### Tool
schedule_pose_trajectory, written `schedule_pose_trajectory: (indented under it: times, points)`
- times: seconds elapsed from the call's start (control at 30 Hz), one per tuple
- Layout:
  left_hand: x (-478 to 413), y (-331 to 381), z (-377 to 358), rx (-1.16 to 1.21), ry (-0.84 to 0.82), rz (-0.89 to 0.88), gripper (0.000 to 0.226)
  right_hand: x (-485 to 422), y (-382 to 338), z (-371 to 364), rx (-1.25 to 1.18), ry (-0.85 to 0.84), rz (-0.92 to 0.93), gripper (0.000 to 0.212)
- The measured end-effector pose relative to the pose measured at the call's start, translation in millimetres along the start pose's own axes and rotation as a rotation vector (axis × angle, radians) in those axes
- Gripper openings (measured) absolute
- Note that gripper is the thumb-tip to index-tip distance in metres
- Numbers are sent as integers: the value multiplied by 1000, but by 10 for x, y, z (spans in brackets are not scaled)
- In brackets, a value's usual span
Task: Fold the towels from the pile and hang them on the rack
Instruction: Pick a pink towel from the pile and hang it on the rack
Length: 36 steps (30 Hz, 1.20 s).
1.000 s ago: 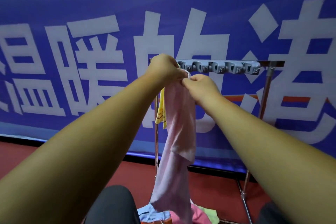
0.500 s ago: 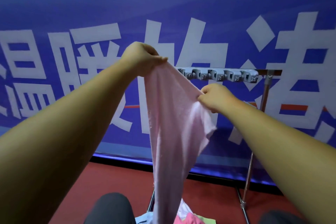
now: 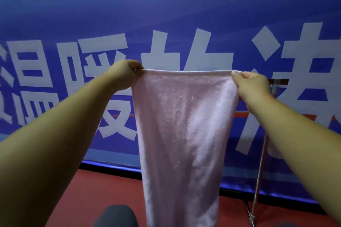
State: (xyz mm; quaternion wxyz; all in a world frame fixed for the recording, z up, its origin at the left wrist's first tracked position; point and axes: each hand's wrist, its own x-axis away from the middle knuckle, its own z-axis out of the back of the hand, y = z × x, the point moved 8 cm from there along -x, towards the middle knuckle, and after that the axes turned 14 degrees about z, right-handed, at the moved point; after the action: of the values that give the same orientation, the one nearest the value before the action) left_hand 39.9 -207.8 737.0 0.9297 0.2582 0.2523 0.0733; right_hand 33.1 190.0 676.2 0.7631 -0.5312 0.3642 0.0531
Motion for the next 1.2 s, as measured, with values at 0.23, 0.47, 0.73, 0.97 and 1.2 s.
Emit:
schedule_pose_trajectory:
  times: [0.23, 0.47, 0.73, 0.97, 1.2]
  points:
    - [9, -84, -141, -248, -67, -138, 22, 19, -103, -286, -471, -91, -71, 19]
    - [185, 73, -283, 151, -219, -120, 10, 353, -334, -603, -737, -469, -184, 25]
    - [510, 637, -693, 496, -511, -96, 13, 618, -467, -971, -798, -579, -176, 31]
    - [590, 806, -858, 676, -588, 15, 24, 658, -423, -1069, -828, -574, -190, 33]
    - [630, 865, -856, 635, -517, 26, 24, 643, -413, -1059, -757, -563, -108, 30]
